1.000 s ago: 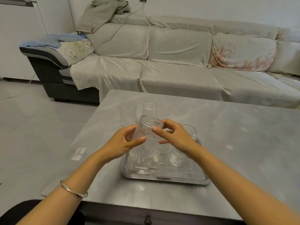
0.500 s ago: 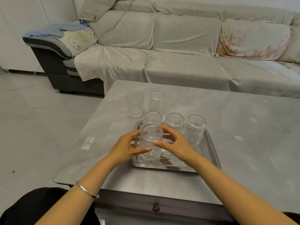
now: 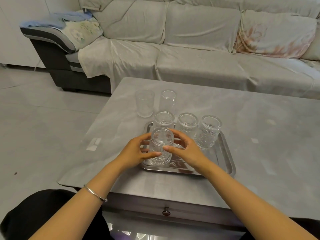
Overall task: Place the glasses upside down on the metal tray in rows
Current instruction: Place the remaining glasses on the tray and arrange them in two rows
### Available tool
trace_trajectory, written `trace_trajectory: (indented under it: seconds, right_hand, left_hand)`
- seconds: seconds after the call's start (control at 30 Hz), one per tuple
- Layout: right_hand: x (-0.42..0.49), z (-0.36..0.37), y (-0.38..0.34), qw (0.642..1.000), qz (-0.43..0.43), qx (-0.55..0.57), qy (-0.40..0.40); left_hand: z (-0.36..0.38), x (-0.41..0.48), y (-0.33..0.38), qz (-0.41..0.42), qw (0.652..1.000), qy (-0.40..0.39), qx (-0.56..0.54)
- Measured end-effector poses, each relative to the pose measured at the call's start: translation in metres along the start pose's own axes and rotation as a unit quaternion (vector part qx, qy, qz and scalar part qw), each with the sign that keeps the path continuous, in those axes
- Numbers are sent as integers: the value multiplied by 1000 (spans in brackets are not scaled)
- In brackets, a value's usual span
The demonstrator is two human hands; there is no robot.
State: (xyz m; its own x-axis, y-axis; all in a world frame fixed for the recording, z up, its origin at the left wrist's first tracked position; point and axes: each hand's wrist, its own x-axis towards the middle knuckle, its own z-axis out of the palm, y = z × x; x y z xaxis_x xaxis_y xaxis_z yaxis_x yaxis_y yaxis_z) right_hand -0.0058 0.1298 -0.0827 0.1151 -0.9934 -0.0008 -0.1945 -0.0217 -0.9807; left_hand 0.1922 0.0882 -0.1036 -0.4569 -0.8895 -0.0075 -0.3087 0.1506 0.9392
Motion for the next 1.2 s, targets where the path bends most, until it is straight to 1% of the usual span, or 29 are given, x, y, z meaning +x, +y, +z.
trace_trajectory:
  seconds: [0.1,0.27,0.33,0.9,0.97,1.1,1.2]
  right_hand:
    - [1,0,1,1000,3,-2,-3]
    - [1,1,0,999,29,26,1]
    - [1,2,0,999,34,23,4]
    - [8,-3,-4,999,34,30,3]
    - [14,-12,-13,999,22,37,7]
    - [42,-42,-45,998,4,53,35]
    - [75,-66,-66,996,9,68,59]
  left_hand:
    - [-1,-1,-1,1,1000,-4,-15]
    - [-1,1,6,-30,995,9,-100]
    - [-1,1,10,-30,993,9,-112]
    - [-10,7,19,-25,996,6,-86]
    - [-20,14,22,-15,997,20,-71]
    - [-49,44,39,16,994,97,-37]
    - [-63,78,55,46,989,142,0]
